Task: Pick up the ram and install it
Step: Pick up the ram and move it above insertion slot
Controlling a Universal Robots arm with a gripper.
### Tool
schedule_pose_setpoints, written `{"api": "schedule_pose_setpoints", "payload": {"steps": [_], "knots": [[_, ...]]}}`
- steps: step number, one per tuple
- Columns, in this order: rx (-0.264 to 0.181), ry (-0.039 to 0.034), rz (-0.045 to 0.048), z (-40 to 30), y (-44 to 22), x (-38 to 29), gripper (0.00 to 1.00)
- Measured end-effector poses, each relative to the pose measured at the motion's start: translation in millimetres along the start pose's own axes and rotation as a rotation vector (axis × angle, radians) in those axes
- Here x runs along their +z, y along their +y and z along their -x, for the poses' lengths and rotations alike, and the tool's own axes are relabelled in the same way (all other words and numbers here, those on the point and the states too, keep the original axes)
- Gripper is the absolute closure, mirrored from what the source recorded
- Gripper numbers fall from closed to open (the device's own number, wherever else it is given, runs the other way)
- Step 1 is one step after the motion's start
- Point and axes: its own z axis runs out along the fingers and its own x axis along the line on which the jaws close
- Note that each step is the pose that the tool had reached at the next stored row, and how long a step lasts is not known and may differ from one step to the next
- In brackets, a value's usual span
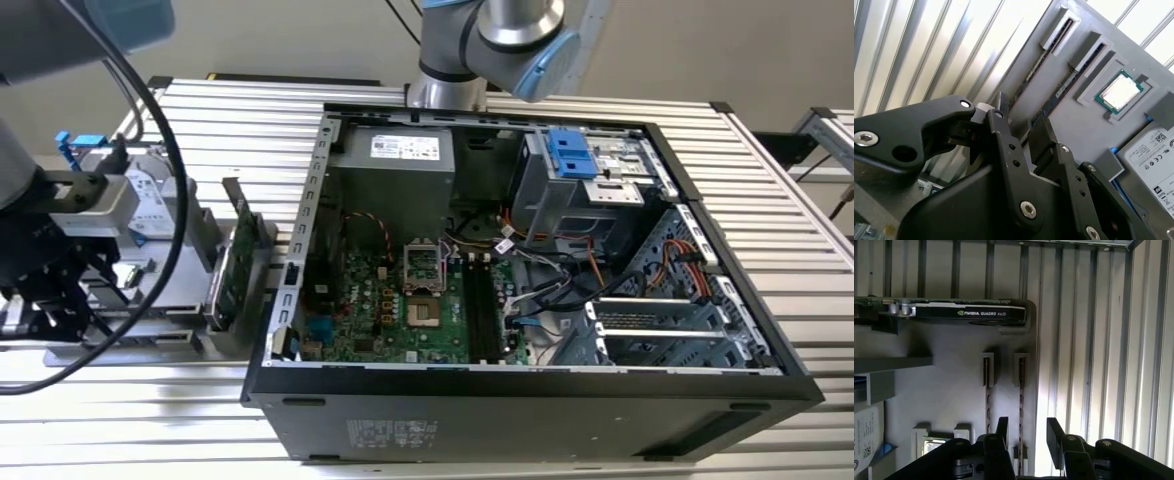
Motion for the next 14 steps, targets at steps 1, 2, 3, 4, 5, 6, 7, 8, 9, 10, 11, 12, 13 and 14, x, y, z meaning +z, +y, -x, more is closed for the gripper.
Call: {"api": "schedule_pose_setpoints", "payload": {"steps": [1,2,3,4,5,6,7,8,9,10,11,12,13,14], "knots": [[0.0,-0.0002,0.0,-0.1,0.0,0.7,0.0],[0.0,-0.0004,0.0,-0.2,-0.1,1.3,0.0],[0.0,-0.0004,-0.0001,-0.3,-0.1,2.0,0.0],[0.0,-0.0004,0.0,-0.4,-0.1,2.8,0.0],[0.0,-0.0006,-0.0001,-0.6,-0.1,3.7,0.0],[0.0,-0.0006,-0.0001,-0.8,-0.1,4.7,0.0],[0.0,-0.0006,0.0,-1.0,-0.1,5.8,0.0],[0.0,-0.0006,0.0,-1.2,-0.2,6.8,0.0],[0.0,-0.0007,0.0,-1.4,-0.2,7.7,0.0],[0.0,-0.001,-0.0001,-1.6,-0.2,8.8,0.0],[0.0,-0.0017,0.0,-2.0,-0.3,9.9,0.0],[-0.001,-0.0024,-0.0002,-2.1,-0.3,10.9,0.0],[-0.003,-0.0027,-0.0006,-2.1,-0.3,12.0,0.0],[-0.004,-0.0031,-0.0021,-2.1,-0.3,12.8,0.0]]}}
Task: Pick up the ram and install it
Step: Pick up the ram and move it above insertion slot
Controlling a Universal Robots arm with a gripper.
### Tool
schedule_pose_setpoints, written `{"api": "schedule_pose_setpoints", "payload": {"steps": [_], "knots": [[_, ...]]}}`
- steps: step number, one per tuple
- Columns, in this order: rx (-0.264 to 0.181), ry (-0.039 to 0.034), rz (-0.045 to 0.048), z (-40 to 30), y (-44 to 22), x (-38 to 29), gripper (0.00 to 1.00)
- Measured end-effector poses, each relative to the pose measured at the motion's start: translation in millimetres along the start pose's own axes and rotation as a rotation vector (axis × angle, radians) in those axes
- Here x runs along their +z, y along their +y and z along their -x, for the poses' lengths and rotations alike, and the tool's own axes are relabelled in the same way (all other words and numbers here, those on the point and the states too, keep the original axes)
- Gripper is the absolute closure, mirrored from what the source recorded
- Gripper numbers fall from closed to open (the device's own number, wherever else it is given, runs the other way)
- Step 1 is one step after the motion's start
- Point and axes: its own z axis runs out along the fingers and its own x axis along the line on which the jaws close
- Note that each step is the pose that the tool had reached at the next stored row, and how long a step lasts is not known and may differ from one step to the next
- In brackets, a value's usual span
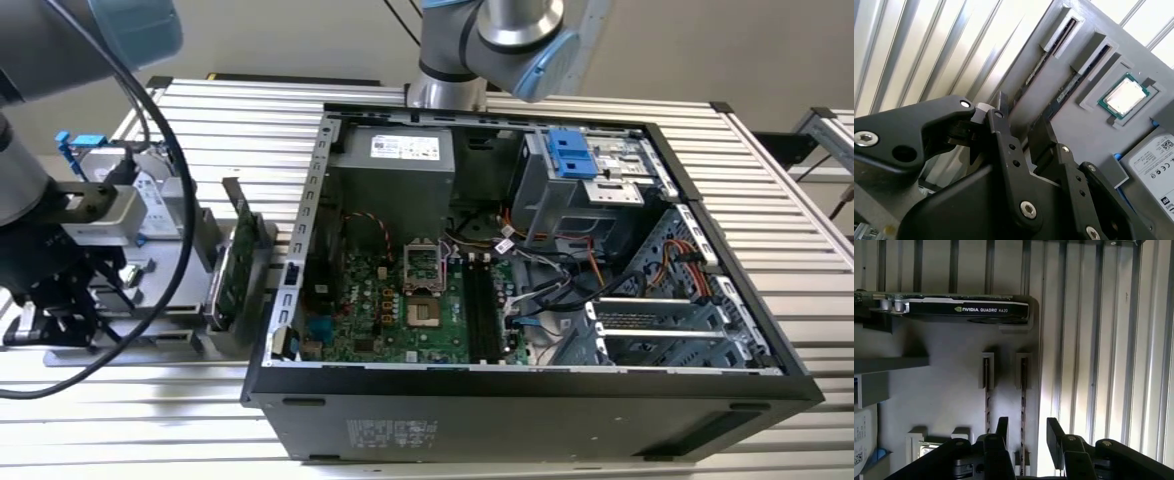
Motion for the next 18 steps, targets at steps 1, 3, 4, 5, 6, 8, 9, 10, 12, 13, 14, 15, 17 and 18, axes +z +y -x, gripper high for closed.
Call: {"api": "schedule_pose_setpoints", "payload": {"steps": [1,3,4,5,6,8,9,10,12,13,14,15,17,18], "knots": [[-0.001,-0.0004,-0.0018,0.0,-0.1,0.7,0.0],[-0.005,-0.0014,-0.0055,-0.1,-0.1,2.3,0.0],[-0.006,-0.0017,-0.0061,-0.1,-0.1,3.3,0.0],[-0.007,-0.0017,-0.0062,-0.1,-0.1,4.1,0.0],[-0.008,-0.0016,-0.0063,-0.3,-0.1,4.8,0.0],[-0.01,-0.0017,-0.0064,-0.9,-0.1,6.0,0.0],[-0.011,-0.0016,-0.0063,-1.2,-0.1,6.7,0.0],[-0.011,-0.0016,-0.0062,-1.5,-0.1,7.3,0.0],[-0.013,-0.0019,-0.0063,-2.3,-0.2,8.6,0.0],[-0.014,-0.0024,-0.0063,-2.6,-0.2,9.3,0.0],[-0.015,-0.003,-0.0063,-3.0,-0.2,9.9,0.0],[-0.015,-0.0039,-0.0063,-3.3,-0.2,10.5,0.0],[-0.016,-0.0055,-0.0064,-4.0,-0.2,11.6,0.0],[-0.016,-0.0063,-0.0064,-4.4,-0.2,12.3,0.0]]}}
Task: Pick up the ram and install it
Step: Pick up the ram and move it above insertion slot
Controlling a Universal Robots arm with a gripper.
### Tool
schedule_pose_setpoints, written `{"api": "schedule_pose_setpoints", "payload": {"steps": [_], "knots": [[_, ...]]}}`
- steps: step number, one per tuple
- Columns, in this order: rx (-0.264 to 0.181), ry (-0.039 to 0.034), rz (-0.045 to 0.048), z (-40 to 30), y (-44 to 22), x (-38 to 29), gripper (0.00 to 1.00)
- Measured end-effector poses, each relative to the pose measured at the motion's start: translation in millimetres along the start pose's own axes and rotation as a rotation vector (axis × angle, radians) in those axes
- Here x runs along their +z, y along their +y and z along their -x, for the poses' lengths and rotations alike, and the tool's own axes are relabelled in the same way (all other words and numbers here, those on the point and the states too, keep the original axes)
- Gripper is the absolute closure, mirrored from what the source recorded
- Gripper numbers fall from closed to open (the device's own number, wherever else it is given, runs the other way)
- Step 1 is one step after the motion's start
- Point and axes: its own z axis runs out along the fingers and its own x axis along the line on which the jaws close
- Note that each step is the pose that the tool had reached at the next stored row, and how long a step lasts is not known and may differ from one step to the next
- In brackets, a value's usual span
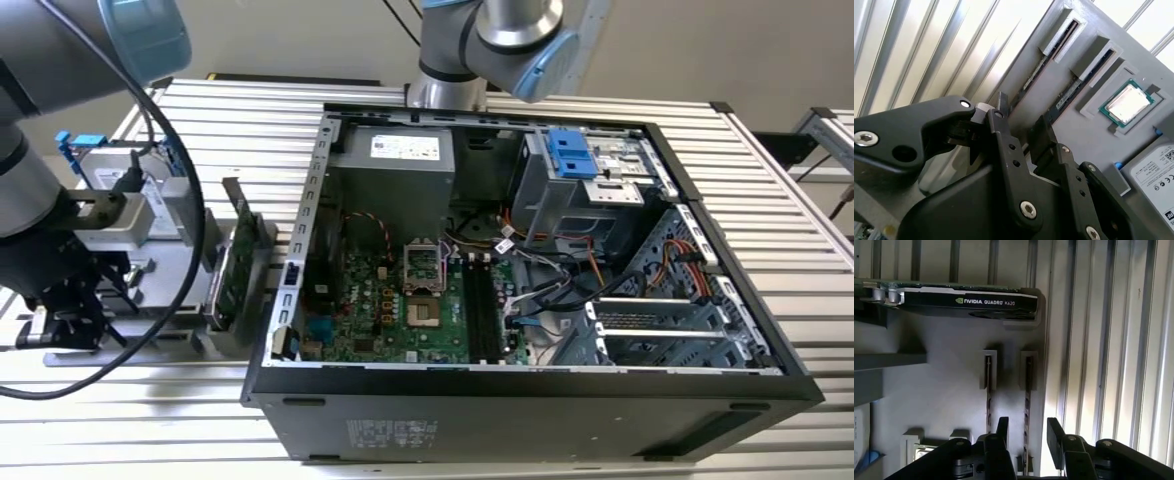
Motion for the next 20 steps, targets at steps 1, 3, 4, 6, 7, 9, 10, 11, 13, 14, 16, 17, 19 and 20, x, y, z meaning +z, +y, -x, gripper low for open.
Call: {"api": "schedule_pose_setpoints", "payload": {"steps": [1,3,4,6,7,9,10,11,13,14,16,17,19,20], "knots": [[0.0,-0.001,-0.0001,-0.4,0.0,0.6,0.0],[-0.001,-0.0031,-0.0004,-1.2,0.0,1.9,0.0],[-0.001,-0.0039,-0.0004,-1.6,0.0,2.7,0.0],[-0.002,-0.0058,-0.0007,-2.3,0.0,4.0,0.0],[-0.003,-0.007,-0.0008,-2.7,0.0,4.7,0.0],[-0.004,-0.0099,-0.0012,-3.3,0.0,6.0,0.0],[-0.004,-0.0114,-0.0014,-3.5,0.0,6.6,0.0],[-0.004,-0.0131,-0.0017,-3.8,0.0,7.2,0.0],[-0.005,-0.0165,-0.0023,-4.4,0.0,8.5,0.0],[-0.006,-0.018,-0.0025,-4.7,0.0,9.2,0.0],[-0.007,-0.0207,-0.003,-5.2,0.0,10.6,0.0],[-0.008,-0.0218,-0.0031,-5.4,0.0,11.4,0.0],[-0.01,-0.0228,-0.0032,-6.0,0.0,12.8,0.0],[-0.011,-0.023,-0.0032,-6.2,0.0,13.5,0.0]]}}
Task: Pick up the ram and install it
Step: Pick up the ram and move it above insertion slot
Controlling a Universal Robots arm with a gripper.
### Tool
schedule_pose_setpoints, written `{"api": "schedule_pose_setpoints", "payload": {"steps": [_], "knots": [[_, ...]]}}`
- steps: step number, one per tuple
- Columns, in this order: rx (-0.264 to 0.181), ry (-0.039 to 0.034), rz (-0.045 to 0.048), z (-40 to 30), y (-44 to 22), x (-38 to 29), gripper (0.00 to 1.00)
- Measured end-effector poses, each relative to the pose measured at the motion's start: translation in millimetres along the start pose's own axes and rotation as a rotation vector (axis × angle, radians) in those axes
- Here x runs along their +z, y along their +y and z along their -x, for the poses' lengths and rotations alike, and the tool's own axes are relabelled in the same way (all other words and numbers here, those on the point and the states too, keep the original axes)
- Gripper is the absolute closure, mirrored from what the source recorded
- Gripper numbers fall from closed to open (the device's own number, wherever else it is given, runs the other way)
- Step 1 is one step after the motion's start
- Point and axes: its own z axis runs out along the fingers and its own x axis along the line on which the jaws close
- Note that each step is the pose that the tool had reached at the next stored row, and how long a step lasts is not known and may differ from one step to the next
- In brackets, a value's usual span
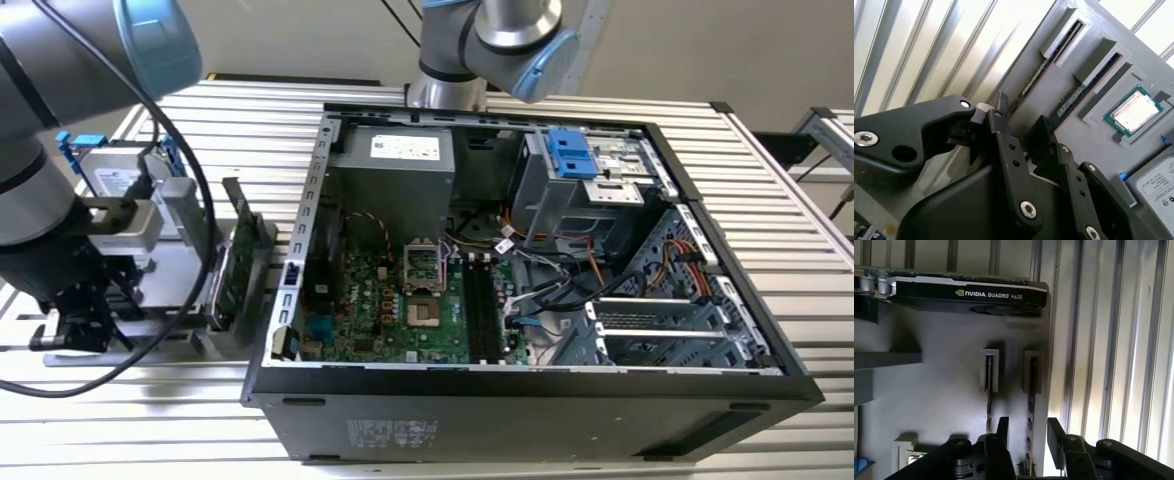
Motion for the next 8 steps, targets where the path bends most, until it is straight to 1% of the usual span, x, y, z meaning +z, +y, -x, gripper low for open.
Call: {"api": "schedule_pose_setpoints", "payload": {"steps": [3,5,8], "knots": [[-0.004,-0.0007,0.0001,-0.5,0.0,2.0,0.0],[-0.005,-0.0028,-0.0003,-0.7,-0.1,3.2,0.0],[-0.006,-0.0093,-0.0016,-0.8,-0.1,5.0,0.0]]}}
